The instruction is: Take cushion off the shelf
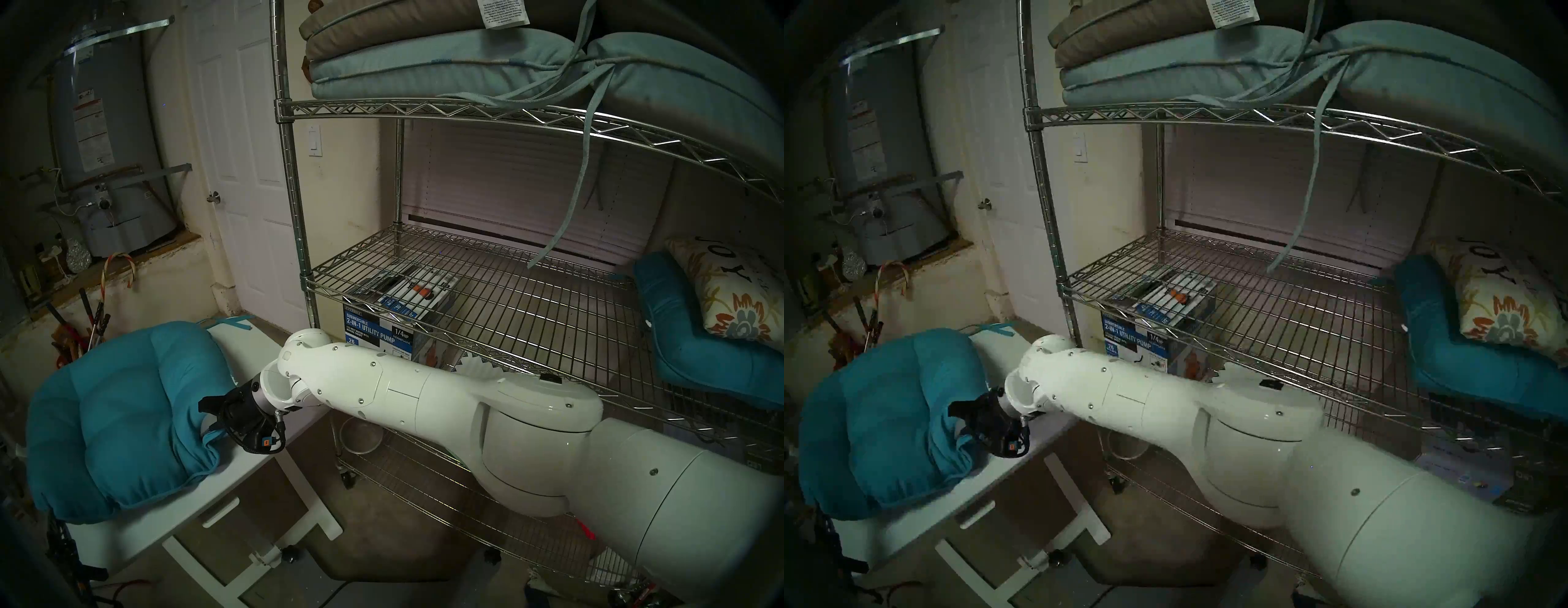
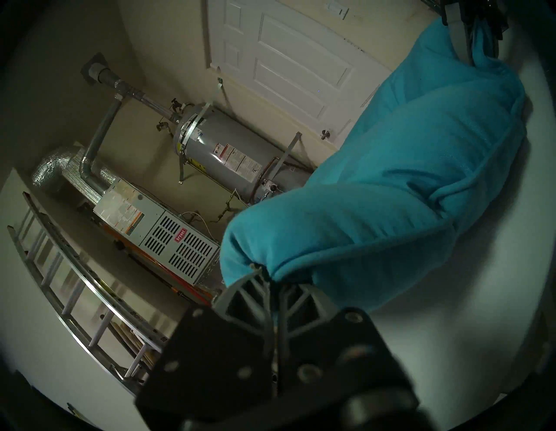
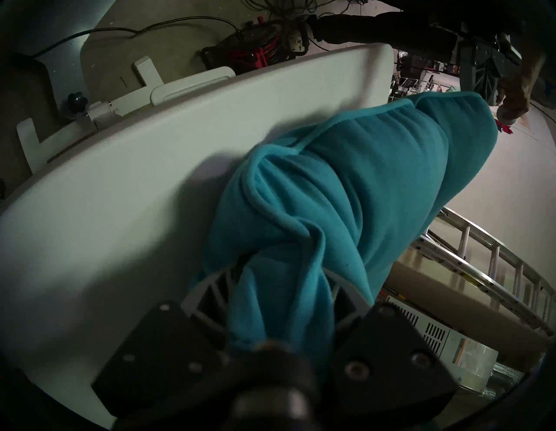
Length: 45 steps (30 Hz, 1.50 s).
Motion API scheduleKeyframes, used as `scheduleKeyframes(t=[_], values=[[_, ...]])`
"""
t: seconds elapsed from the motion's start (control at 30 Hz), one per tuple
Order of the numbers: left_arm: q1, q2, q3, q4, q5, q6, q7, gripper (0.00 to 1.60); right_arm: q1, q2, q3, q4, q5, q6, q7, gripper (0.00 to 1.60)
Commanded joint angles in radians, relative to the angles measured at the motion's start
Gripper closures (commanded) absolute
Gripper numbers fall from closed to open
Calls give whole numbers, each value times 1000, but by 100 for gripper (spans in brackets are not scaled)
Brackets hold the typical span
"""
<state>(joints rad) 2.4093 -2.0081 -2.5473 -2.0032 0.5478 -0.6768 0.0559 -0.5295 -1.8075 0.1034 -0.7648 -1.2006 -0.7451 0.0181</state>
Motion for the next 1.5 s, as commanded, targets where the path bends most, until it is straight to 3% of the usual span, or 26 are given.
scheduleKeyframes(t=[0.0,0.6,1.47], values=[[11,1,10,-52,10,-23,0,0,14,-112,4,19,3,-7,-31,1],[32,1,20,-70,35,-27,0,0,17,-173,-7,131,-26,-43,-74,0],[67,1,54,-90,58,-49,7,0,47,-148,-62,209,-98,-145,-297,0]])
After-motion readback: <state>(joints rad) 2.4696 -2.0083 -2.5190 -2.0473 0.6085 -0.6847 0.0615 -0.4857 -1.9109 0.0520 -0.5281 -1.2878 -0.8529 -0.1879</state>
